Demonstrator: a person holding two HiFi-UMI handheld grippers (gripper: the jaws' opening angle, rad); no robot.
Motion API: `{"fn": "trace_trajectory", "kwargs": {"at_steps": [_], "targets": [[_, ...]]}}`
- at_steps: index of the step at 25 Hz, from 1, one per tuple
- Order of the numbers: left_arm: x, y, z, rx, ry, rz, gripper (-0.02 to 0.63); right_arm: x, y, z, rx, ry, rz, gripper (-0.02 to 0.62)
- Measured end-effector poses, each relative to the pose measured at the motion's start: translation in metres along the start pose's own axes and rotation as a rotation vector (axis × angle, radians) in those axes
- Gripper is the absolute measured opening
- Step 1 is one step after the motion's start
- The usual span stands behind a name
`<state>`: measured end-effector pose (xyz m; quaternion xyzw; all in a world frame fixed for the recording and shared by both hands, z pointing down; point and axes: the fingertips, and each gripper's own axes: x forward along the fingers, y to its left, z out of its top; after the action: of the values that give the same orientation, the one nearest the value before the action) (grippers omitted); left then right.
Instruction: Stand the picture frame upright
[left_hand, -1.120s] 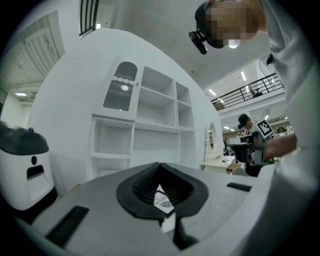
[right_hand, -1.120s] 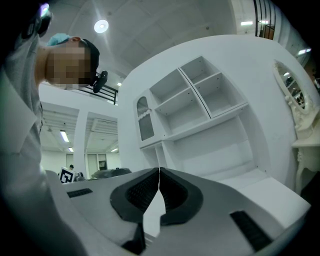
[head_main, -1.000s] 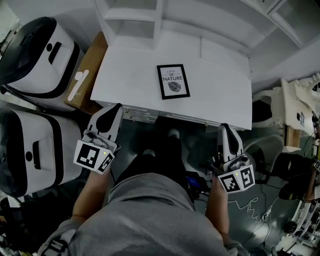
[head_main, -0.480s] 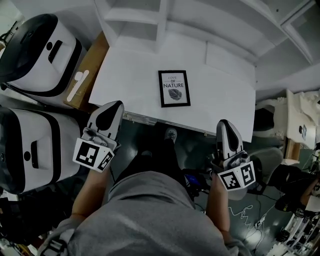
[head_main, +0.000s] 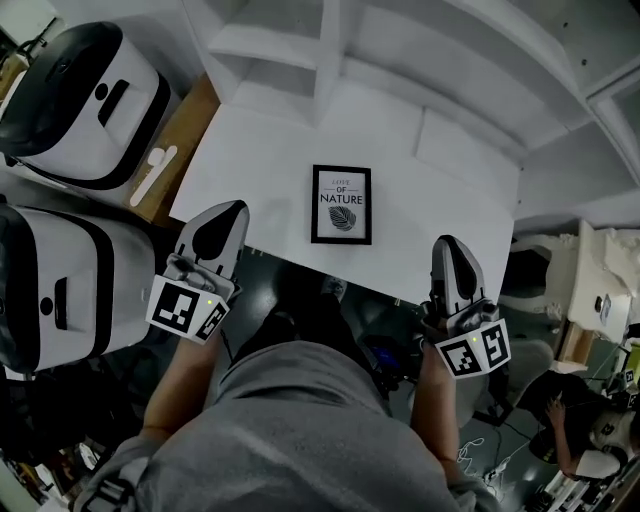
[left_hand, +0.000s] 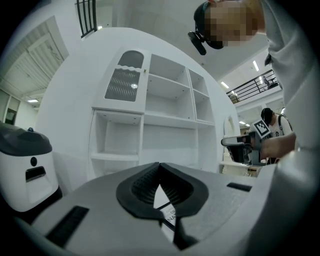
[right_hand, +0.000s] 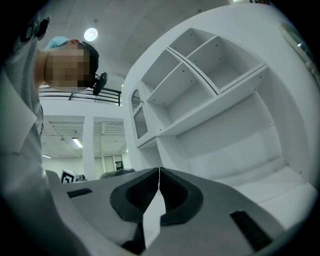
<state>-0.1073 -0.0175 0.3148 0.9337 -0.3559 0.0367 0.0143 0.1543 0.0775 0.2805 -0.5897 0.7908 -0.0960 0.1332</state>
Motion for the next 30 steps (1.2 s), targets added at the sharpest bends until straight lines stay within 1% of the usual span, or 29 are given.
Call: {"fn": "trace_trajectory", "kwargs": {"at_steps": [9, 14, 20, 25, 30], "targets": [[0.052, -0.004, 0.003, 0.003, 0.005, 0.091, 0.007, 0.037, -0.062, 0.012, 0.031, 0.009, 0.081, 0.028], [0.078, -0.013, 0.001, -0.005, 0.000, 0.132, 0.008, 0.051, -0.092, 0.014, 0.045, 0.033, 0.137, 0.028], [0.092, -0.024, -0.009, -0.018, 0.027, 0.138, 0.008, 0.057, -0.113, 0.021, 0.039, 0.008, 0.130, 0.028], [0.092, -0.025, -0.013, -0.028, 0.046, 0.140, 0.007, 0.060, -0.119, 0.010, 0.065, 0.035, 0.126, 0.028], [0.095, -0.023, -0.019, -0.040, 0.065, 0.117, 0.008, 0.068, -0.117, 0.007, 0.085, 0.041, 0.119, 0.028]]}}
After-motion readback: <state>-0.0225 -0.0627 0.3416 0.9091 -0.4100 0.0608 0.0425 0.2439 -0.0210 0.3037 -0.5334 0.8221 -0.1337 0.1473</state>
